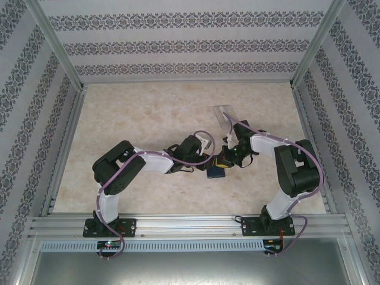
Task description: Put the credit cards into the card holder
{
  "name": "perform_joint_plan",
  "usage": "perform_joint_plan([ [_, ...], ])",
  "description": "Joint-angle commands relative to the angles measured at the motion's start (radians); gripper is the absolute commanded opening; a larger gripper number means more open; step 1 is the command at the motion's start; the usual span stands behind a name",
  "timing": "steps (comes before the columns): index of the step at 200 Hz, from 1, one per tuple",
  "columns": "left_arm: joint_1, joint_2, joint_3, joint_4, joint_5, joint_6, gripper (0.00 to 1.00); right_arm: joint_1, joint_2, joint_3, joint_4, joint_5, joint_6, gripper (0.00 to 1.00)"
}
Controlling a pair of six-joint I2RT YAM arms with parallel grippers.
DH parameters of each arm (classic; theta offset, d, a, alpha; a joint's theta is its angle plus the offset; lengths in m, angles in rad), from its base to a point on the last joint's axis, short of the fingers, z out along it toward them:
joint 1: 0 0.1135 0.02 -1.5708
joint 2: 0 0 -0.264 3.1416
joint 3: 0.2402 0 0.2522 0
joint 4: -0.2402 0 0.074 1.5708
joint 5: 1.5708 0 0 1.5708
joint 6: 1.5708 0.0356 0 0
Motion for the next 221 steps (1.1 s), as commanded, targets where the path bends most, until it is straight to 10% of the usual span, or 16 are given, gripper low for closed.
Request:
perform_joint_plan([
  [1,0.026,0.069,-0.066,-0.088,0.013,-0.026,0.33,0.031,0.084,-0.017,-0.049,0.18,0.003,0.0],
  [60,0.035,0.068,-0.08,-0.061,0.027,-0.038,0.33,0.083,0.046,-0.001,-0.094,0.233,0.004,0.0],
  [96,0.035,0.064,-0.089,-0.045,0.023,-0.041,0.33,0.097,-0.102,0.011,-0.101,0.216,-0.011,0.41],
  [221,0.035,0.061,-0.092,-0.035,0.033,-0.041,0.34,0.096,-0.238,0.036,-0.189,0.369,-0.013,0.34],
])
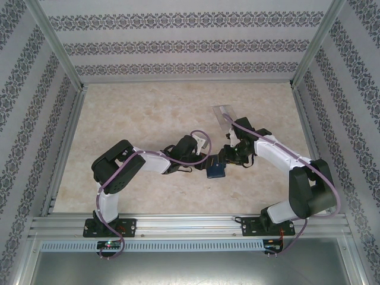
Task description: Put the credit cards into the card holder
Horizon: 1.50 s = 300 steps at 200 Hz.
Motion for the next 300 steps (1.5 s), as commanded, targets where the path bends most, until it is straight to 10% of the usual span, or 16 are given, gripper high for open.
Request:
perform_joint_plan([
  [1,0.009,0.063,-0.043,-0.128,-0.03,-0.01,0.34,0.014,-0.004,0.009,-0.029,0.045,-0.012,0.33],
  [108,0.01,0.063,-0.043,-0.126,-0.022,-0.007,0.34,0.058,0.12,0.089,-0.022,0.088,-0.017,0.23],
  [174,0.01,0.067,-0.035,-0.136,-0.022,-0.007,0.34,0.071,0.118,0.09,-0.043,0.089,-0.054,0.0],
  [300,0.059,0.106,-0.057,-0.033,0.121,-0.065,0.37,0.104,0.2,0.124,-0.07,-0.009,-0.09,0.0],
])
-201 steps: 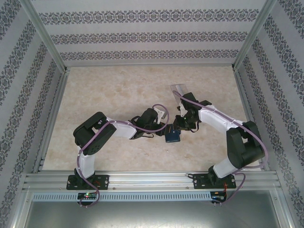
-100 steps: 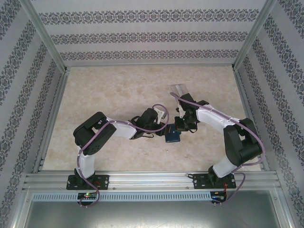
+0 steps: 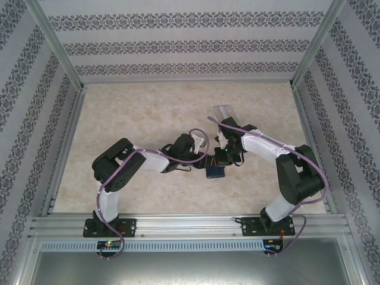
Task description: Put the credit cards into the card holder
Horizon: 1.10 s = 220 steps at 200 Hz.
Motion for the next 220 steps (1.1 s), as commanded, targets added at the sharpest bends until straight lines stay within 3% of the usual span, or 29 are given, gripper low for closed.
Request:
perform_joint_plan([
  [1,0.022,0.087,-0.046,-0.087,0.011,-0.037,0.37,0.005,0.034,0.026,-0.025,-0.035,-0.017,0.0],
  [101,0.032,0.086,-0.065,-0.055,0.03,-0.051,0.35,0.016,0.068,0.027,-0.027,-0.02,-0.009,0.0],
  [220,0.035,0.08,-0.077,-0.033,0.039,-0.057,0.35,0.022,0.221,0.046,-0.062,0.048,0.031,0.0],
])
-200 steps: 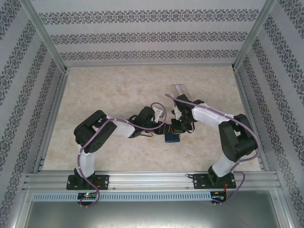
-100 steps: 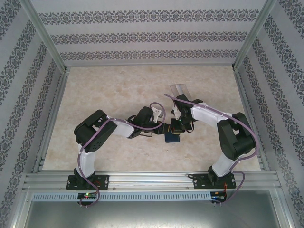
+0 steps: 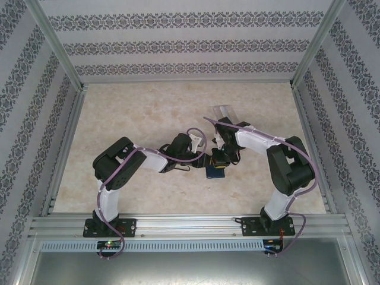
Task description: Put the credit cards into the card holder
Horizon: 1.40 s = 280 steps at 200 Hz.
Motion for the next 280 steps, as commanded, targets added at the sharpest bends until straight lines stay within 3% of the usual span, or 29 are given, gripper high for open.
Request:
perform_joint_plan([
  [1,0.009,0.063,-0.054,-0.105,-0.027,-0.014,0.35,0.016,0.099,-0.025,-0.008,0.065,0.029,0.0],
  [55,0.012,0.055,-0.078,-0.06,-0.017,-0.022,0.35,0.033,0.074,-0.056,0.027,0.097,0.057,0.0],
  [69,0.012,0.027,-0.113,-0.012,-0.02,-0.022,0.35,0.048,0.0,-0.063,0.042,0.094,0.059,0.16],
  [89,0.012,-0.011,-0.144,0.001,-0.052,-0.006,0.36,0.058,-0.126,-0.068,0.062,0.071,0.07,0.25],
  [153,0.012,-0.096,-0.232,0.097,-0.101,-0.014,0.39,0.036,-0.485,-0.179,0.101,0.116,0.099,0.37],
  [165,0.012,-0.121,-0.244,0.101,-0.113,-0.009,0.4,0.024,-0.535,-0.206,0.099,0.138,0.091,0.37],
  [191,0.012,-0.199,-0.276,0.074,-0.17,0.002,0.42,0.014,-0.581,-0.252,0.115,0.155,0.089,0.18],
  [208,0.014,-0.264,-0.26,-0.033,-0.175,0.005,0.49,0.021,-0.605,-0.257,0.129,0.193,0.091,0.17],
  [213,0.015,-0.292,-0.248,-0.079,-0.168,0.015,0.51,0.026,-0.625,-0.261,0.135,0.22,0.088,0.22],
  [233,0.014,-0.443,-0.218,-0.256,-0.222,0.035,0.59,0.042,-0.755,-0.283,0.169,0.353,0.07,0.55],
  [253,0.014,-0.609,-0.171,-0.48,-0.355,0.064,0.7,0.047,-0.919,-0.304,0.22,0.393,0.056,0.97],
  [280,0.014,-0.792,-0.088,-0.784,-0.544,0.106,0.79,0.051,-1.089,-0.298,0.241,0.444,0.034,0.98],
])
